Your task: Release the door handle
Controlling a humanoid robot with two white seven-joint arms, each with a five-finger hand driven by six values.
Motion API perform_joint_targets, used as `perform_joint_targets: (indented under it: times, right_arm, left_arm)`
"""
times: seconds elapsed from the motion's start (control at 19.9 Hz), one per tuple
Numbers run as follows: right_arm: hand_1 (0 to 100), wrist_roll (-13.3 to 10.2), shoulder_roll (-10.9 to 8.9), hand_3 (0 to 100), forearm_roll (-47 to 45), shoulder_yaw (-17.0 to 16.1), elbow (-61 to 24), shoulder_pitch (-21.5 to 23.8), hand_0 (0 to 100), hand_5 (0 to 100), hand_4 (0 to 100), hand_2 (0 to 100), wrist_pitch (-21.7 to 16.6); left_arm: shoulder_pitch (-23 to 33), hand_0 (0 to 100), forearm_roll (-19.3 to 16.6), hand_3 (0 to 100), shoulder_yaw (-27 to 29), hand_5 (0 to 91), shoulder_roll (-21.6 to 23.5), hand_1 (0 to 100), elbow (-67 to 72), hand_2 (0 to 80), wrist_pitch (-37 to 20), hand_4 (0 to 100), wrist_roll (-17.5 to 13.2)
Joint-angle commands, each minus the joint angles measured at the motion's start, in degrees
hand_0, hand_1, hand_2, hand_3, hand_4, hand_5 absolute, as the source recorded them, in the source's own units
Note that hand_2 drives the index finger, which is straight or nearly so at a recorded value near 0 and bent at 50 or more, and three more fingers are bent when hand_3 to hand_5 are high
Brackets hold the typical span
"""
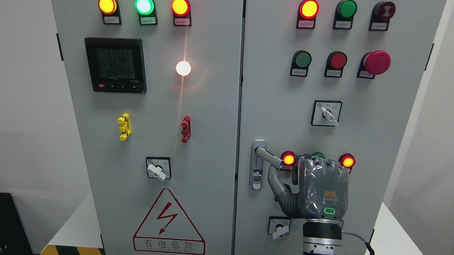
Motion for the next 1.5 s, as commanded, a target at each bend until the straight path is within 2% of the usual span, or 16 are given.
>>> perform_joint_targets:
  times: [0.0,1.45]
  right_arm:
    - [41,0.01,-0.04,100,0.00,-0.16,-0.10,-0.13,41,100,100,96,-0.03]
    - [40,0.01,-0.04,100,0.00,-0.25,-0.80,-0.13,42,100,100,96,-0.03]
  left_arm:
    - [0.00,12,0.00,0,0.00,0.0,0.00,56,0.00,0.0,-0.05,0,-0.03]
    - [0.00,12,0.00,0,0.00,0.0,0.00,56,0.00,0.0,-0.05,0,-0.03]
